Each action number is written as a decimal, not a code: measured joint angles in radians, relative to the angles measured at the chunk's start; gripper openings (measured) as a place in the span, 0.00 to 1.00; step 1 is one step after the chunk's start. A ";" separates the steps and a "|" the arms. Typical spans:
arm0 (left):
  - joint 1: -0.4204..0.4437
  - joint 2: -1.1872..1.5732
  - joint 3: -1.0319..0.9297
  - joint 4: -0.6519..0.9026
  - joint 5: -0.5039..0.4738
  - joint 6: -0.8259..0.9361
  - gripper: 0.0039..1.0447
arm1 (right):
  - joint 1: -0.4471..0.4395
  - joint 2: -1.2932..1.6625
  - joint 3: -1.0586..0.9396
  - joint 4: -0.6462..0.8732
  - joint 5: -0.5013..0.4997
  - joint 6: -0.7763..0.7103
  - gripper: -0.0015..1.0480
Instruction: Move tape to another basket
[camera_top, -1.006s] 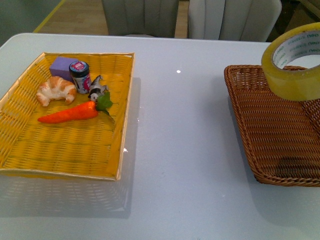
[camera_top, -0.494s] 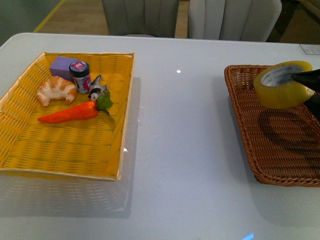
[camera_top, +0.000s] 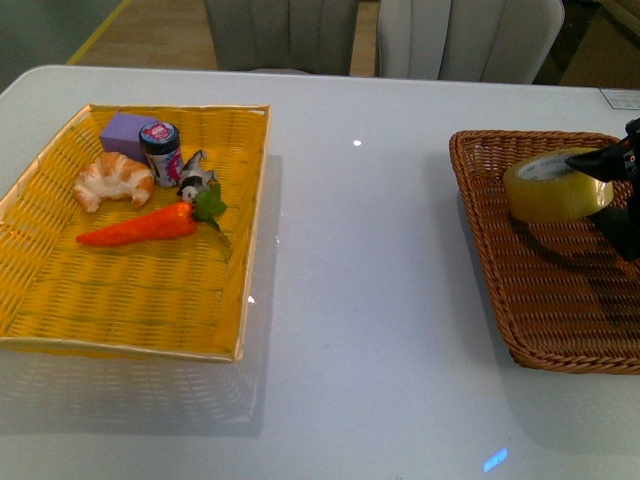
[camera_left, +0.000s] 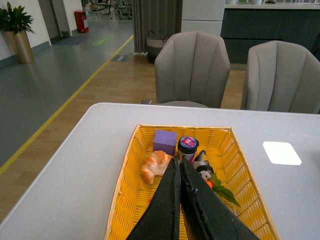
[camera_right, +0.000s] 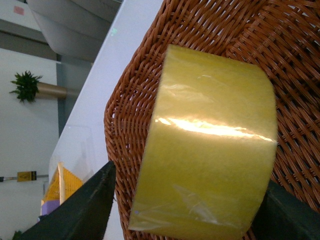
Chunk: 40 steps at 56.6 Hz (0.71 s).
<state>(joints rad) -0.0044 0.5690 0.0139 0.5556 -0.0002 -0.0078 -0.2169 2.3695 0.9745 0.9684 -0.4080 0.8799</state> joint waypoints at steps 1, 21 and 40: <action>0.000 -0.007 0.000 -0.006 0.000 0.000 0.01 | -0.001 -0.003 -0.009 0.009 -0.001 0.001 0.73; 0.000 -0.210 0.000 -0.196 0.000 0.000 0.01 | -0.083 -0.298 -0.355 0.230 -0.092 0.019 0.91; 0.000 -0.358 0.000 -0.343 0.000 0.000 0.01 | -0.098 -1.069 -0.818 0.101 0.078 -0.373 0.77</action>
<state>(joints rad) -0.0044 0.2111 0.0139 0.2123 0.0002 -0.0078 -0.3149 1.3010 0.1562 1.0698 -0.3298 0.5072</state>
